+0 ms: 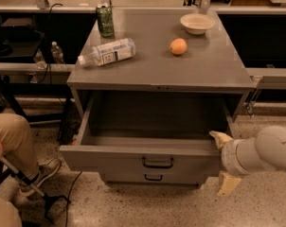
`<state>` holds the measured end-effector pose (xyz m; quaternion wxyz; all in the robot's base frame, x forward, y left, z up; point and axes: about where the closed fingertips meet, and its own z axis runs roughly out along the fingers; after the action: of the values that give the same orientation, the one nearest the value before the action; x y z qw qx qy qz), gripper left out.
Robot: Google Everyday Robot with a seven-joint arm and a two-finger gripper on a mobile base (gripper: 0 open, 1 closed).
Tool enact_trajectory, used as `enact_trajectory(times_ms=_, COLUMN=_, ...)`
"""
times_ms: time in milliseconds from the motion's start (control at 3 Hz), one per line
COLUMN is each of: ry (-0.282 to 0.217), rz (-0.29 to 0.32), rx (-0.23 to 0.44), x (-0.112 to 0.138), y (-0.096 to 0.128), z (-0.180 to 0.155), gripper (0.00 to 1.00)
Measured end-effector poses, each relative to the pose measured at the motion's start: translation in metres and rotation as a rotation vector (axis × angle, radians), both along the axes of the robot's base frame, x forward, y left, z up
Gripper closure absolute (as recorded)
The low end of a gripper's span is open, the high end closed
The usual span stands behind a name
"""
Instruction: Open top drawer
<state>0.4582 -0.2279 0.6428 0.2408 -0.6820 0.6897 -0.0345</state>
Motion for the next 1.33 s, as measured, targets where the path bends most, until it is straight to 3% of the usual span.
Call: enact_trajectory(times_ms=1333, ry=0.026, rz=-0.015, rx=0.016, x=-0.0066, y=-0.006, z=0.0009, gripper=0.95)
